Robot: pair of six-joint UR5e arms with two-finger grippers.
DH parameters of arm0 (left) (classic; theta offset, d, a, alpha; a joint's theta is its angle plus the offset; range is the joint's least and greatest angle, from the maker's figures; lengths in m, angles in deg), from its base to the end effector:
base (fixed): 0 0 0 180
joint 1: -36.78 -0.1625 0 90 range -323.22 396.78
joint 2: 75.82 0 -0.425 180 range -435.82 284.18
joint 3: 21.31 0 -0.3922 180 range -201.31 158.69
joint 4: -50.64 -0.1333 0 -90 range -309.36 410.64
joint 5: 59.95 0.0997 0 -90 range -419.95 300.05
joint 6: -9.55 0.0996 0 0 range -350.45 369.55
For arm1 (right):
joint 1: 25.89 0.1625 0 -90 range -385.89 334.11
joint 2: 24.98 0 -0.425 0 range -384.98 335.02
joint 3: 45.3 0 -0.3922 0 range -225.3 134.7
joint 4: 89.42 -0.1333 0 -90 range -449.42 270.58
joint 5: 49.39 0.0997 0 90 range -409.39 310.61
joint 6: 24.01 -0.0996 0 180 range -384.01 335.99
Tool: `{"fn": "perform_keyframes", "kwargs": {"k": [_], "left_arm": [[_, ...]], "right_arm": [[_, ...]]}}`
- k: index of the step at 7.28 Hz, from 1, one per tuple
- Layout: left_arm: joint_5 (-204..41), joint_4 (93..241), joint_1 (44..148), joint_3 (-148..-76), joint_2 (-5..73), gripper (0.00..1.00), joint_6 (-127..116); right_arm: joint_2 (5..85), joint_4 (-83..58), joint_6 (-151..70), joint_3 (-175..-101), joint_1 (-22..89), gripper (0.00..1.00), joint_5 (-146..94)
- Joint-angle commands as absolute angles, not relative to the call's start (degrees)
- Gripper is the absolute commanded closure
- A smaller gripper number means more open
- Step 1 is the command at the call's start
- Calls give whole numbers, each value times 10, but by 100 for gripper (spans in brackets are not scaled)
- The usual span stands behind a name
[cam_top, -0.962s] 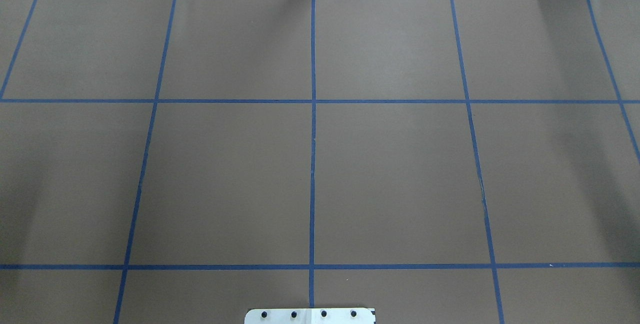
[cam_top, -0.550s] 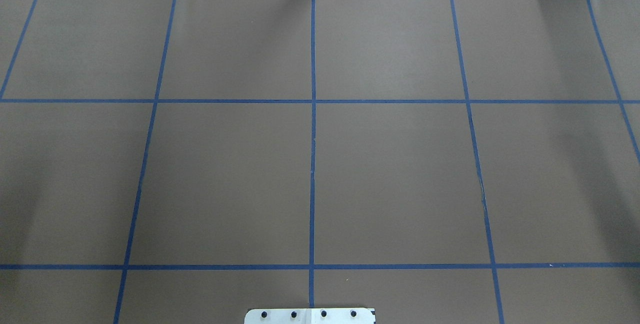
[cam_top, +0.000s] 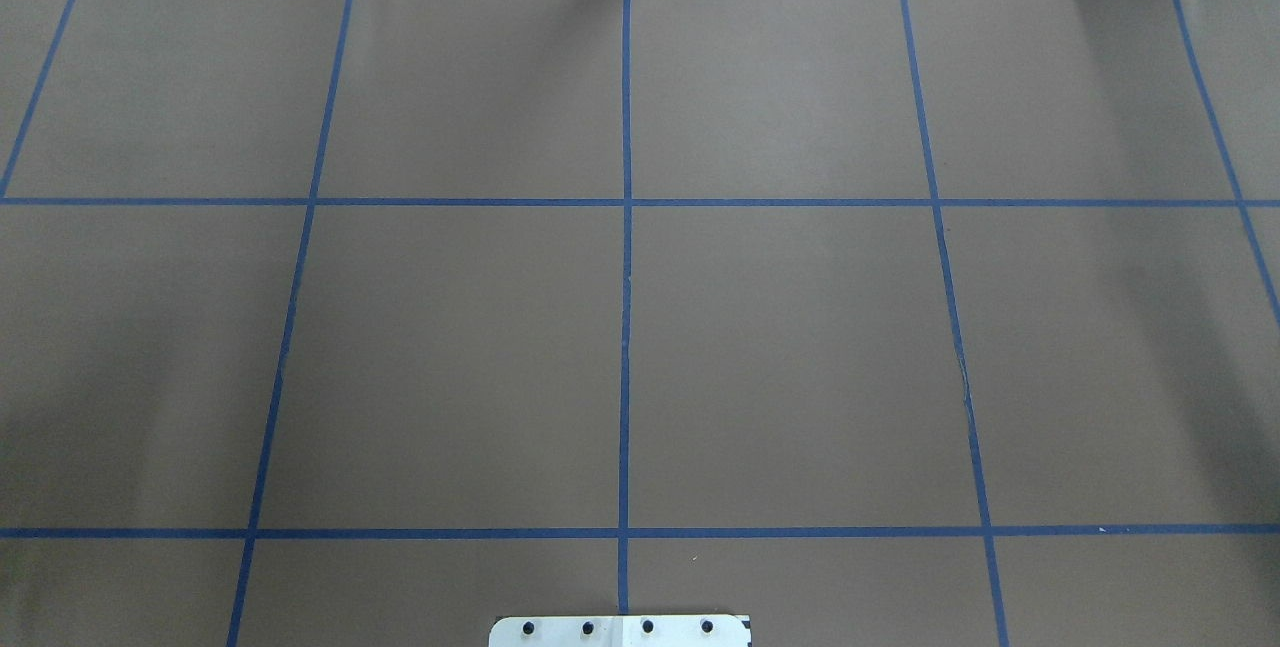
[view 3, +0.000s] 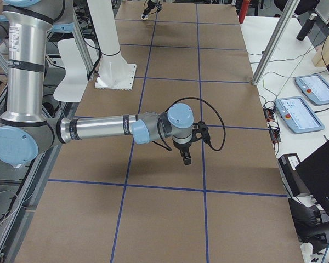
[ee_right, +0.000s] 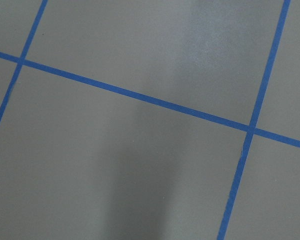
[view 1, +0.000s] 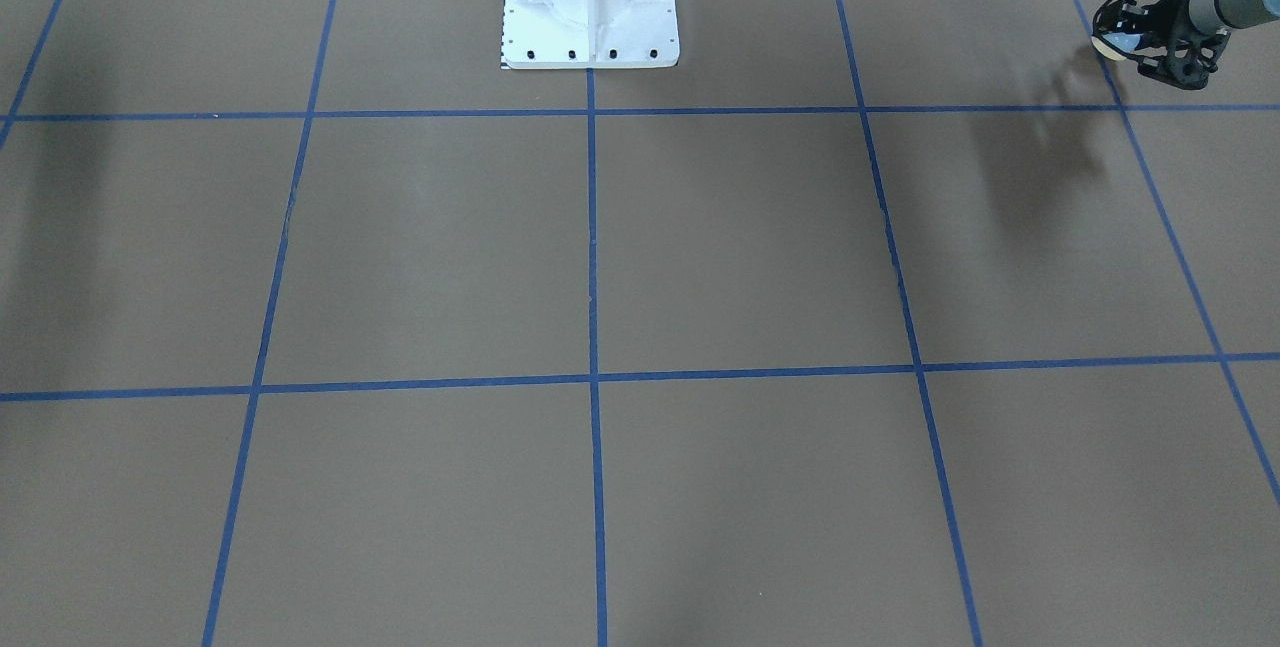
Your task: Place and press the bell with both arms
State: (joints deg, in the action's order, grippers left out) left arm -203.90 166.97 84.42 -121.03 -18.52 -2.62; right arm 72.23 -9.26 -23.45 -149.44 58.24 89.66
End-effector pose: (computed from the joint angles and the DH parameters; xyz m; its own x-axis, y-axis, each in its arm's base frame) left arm 0.1190 -0.2088 0.7259 0.5358 0.2662 -0.8013 -0.5726 0.8120 -0.1130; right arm 0.0117 -0.4539 0.5706 0.6287 -0.2931 0.7203 0.1041 0.9496 0.2956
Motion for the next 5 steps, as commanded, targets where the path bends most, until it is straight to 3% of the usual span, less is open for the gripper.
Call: {"fn": "perform_keyframes", "kwargs": {"k": [1,2,3,5], "left_arm": [[-2052,1482,861,-1363,-136,94,-37],[-2052,1367,875,-1410,-60,94,-52],[-2051,1257,881,-1411,55,94,-56],[-2016,1094,878,-1368,288,94,-102]], "right_arm": [[722,-93,-234,-1494,582,0,894],[722,-93,-234,-1493,582,0,890],[717,-93,-234,-1492,582,0,890],[714,-92,-234,-1489,581,0,890]]}}
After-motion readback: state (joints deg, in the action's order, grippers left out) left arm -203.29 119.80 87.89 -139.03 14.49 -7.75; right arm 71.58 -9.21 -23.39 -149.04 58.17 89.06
